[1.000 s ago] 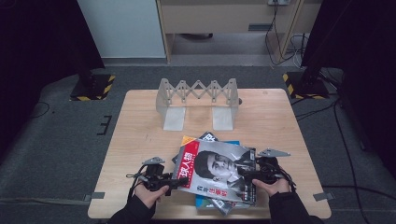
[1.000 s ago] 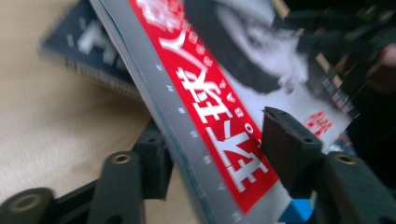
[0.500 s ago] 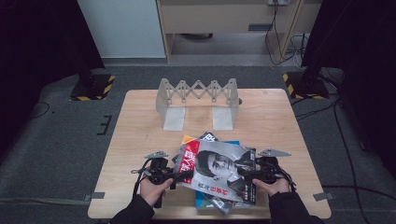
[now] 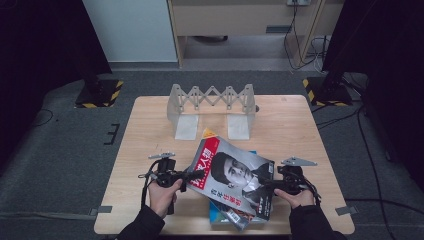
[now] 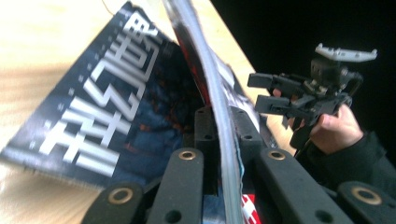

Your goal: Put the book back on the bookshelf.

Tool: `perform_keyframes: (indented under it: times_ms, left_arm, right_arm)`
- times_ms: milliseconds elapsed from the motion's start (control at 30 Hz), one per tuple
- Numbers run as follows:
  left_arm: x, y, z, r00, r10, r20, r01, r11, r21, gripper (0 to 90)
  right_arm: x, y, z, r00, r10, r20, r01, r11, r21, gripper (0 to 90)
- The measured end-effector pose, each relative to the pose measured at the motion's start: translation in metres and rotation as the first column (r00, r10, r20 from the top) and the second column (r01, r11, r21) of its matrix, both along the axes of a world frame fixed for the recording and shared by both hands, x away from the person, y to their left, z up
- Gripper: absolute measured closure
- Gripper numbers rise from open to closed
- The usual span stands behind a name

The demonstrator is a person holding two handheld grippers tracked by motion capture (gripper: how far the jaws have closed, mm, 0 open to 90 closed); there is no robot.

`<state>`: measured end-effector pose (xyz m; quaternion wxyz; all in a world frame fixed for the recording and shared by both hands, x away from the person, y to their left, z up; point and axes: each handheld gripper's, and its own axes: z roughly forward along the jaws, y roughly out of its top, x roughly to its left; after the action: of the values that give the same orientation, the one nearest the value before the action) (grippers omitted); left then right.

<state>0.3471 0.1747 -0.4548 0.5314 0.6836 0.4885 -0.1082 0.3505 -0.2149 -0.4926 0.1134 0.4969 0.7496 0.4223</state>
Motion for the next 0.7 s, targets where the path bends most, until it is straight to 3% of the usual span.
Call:
perform_keyframes:
  times_ms: [333, 533, 700]
  left_arm:
    - [0.014, 0.005, 0.020, 0.9979, 0.064, 0.011, -0.063, 0.9957, -0.068, 85.7]
    - [0.019, 0.010, 0.040, 0.9942, 0.096, 0.049, -0.089, 0.9888, -0.119, 85.8]
    - [0.024, 0.011, 0.054, 0.9912, 0.115, 0.064, -0.104, 0.9814, -0.162, 85.8]
  right_arm:
    - [0.003, -0.030, 0.007, 0.9912, -0.118, 0.060, 0.118, 0.9930, 0.003, 7.2]
    - [0.007, -0.048, 0.004, 0.9844, -0.160, 0.074, 0.165, 0.9841, -0.067, 7.3]
    - [0.011, -0.056, -0.003, 0.9828, -0.175, 0.058, 0.181, 0.9753, -0.126, 7.2]
